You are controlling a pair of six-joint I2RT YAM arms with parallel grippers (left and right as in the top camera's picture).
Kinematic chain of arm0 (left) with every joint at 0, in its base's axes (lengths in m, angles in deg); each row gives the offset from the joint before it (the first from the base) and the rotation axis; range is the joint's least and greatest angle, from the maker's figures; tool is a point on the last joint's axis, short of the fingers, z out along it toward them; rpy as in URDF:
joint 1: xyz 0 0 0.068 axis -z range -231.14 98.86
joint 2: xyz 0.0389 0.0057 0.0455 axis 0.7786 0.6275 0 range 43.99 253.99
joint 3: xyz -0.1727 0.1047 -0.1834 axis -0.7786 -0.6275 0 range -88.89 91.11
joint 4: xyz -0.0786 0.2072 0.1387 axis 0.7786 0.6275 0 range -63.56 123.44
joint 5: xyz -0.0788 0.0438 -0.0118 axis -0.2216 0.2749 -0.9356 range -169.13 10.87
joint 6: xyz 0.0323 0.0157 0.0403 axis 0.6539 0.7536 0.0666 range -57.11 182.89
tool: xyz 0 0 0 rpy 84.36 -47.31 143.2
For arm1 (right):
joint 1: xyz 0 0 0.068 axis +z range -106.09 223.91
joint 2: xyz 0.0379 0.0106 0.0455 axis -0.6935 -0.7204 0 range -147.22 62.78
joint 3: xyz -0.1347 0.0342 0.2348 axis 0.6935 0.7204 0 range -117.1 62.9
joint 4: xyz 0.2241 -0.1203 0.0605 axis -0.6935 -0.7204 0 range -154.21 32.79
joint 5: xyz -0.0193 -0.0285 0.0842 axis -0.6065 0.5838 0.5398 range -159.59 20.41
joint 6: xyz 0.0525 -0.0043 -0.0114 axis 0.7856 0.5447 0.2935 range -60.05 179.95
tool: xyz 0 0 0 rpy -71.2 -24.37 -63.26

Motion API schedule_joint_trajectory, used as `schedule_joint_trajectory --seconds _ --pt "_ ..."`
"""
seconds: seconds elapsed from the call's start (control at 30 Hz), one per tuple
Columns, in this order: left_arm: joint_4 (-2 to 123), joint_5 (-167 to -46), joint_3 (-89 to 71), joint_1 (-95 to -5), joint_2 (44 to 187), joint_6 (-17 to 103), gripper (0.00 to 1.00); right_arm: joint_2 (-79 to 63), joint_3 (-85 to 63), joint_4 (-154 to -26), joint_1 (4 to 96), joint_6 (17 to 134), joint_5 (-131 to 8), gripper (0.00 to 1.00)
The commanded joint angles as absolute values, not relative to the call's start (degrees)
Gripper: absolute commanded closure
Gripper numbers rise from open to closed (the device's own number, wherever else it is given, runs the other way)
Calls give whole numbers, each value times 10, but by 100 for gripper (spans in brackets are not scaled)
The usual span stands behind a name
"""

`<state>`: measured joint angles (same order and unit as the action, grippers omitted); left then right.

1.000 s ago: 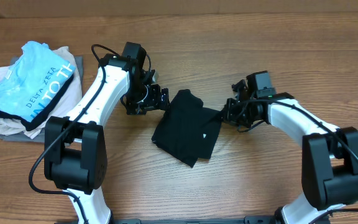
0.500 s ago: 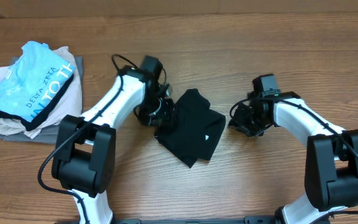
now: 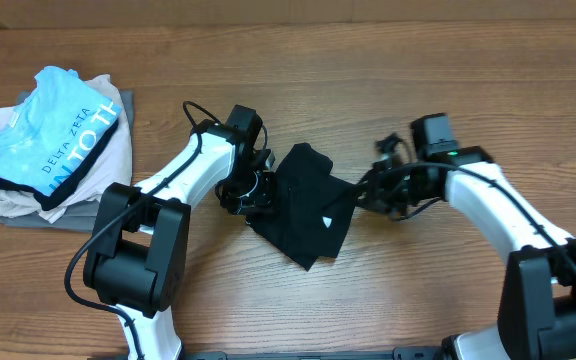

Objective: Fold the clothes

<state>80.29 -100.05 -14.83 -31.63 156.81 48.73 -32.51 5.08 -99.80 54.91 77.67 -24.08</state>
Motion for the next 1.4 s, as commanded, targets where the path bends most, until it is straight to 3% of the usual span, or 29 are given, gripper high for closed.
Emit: schedule_joint_trajectory --seconds 0.0,0.27,0.53,0.77,0.87,1.1,1.17,1.27,1.37 --pt "802 -1003 -159 -322 1562 474 36 -316 56 -966 607 785 -208 90" --pt "880 -1043 -97 -366 1562 477 34 -351 105 -819 703 970 -302 90" --pt "946 -1045 -67 -387 1562 538 28 -447 119 -843 691 1116 -318 90" --pt "886 -1057 -137 -368 1562 563 29 -454 119 -872 665 1125 -311 94" --pt "839 -1086 -181 -357 1562 578 38 -454 119 -873 664 1123 -310 94" --pt "785 -1040 -224 -364 1562 545 90 -454 119 -873 664 1122 -309 94" --pt "801 -988 -218 -378 1562 523 96 -454 119 -876 664 1120 -309 94" --pt "834 -941 -196 -417 1561 515 91 -454 119 -876 664 1120 -309 94" --pt "878 -947 -152 -460 1560 528 68 -454 119 -875 664 1111 -301 94"
